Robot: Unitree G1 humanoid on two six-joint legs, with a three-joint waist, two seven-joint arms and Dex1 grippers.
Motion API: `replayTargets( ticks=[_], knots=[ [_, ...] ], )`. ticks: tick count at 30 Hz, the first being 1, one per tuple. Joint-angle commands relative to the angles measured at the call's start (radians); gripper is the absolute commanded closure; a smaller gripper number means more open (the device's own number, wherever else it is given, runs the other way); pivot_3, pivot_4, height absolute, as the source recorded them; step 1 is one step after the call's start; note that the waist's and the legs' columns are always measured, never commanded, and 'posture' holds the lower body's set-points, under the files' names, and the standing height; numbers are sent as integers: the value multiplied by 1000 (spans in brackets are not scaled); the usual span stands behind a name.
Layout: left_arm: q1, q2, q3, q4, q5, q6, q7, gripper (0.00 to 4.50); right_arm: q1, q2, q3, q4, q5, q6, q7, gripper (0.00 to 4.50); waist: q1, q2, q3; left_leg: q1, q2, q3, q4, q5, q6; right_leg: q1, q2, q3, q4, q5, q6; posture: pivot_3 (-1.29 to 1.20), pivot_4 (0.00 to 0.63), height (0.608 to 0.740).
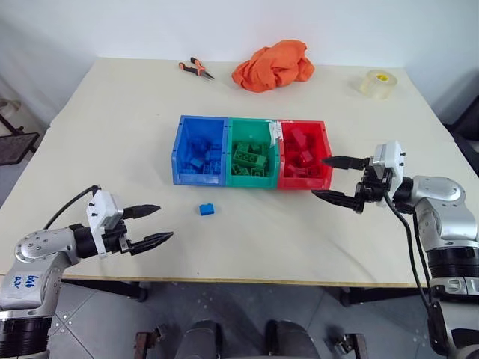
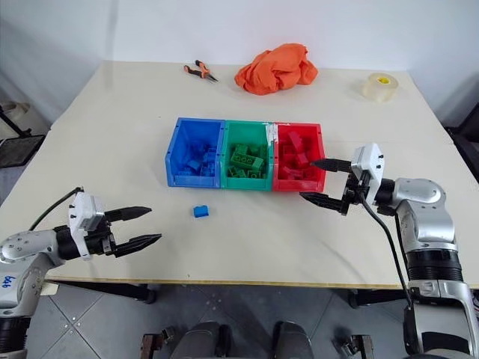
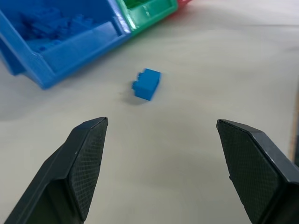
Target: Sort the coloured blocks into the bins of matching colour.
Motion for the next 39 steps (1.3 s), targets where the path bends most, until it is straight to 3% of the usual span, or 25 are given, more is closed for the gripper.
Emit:
replayTargets(
  ticks=[1,9,17,27,33,39],
  knots=[
    [-82,-47,-73,5,44,-54,53,537,-13,-1,-14,-3,9,-15,9,0,3,0,0,0,0,0,0,0,0,0,0,0,0,0,0,0,150,740],
    [-252,-192,-268,202,196,-129,155,537,25,-12,-32,-42,13,-7,-1,0,1,0,0,1,-1,4,0,0,0,-1,3,-6,2,0,0,0,150,740],
    [-377,-264,-341,409,286,-198,202,537,83,-27,-62,-111,24,22,-30,0,4,0,0,1,0,6,1,0,1,-2,3,-5,2,0,0,0,150,740],
    [-332,-203,-318,326,257,-172,150,3564,129,-41,-87,-163,33,47,-57,0,3,0,0,1,0,6,1,0,1,-1,3,-5,2,0,0,0,150,740],
    [-439,-243,-238,230,168,-85,230,3561,113,-30,-76,-151,29,46,-60,0,14,-1,0,0,0,5,2,0,1,-1,3,-5,2,0,0,0,150,740],
    [-656,-289,-191,455,239,-142,420,3561,84,-16,-60,-123,21,36,-55,0,26,-1,0,0,-2,6,2,0,1,-1,3,-5,2,1,1,0,150,740]
  ],
)
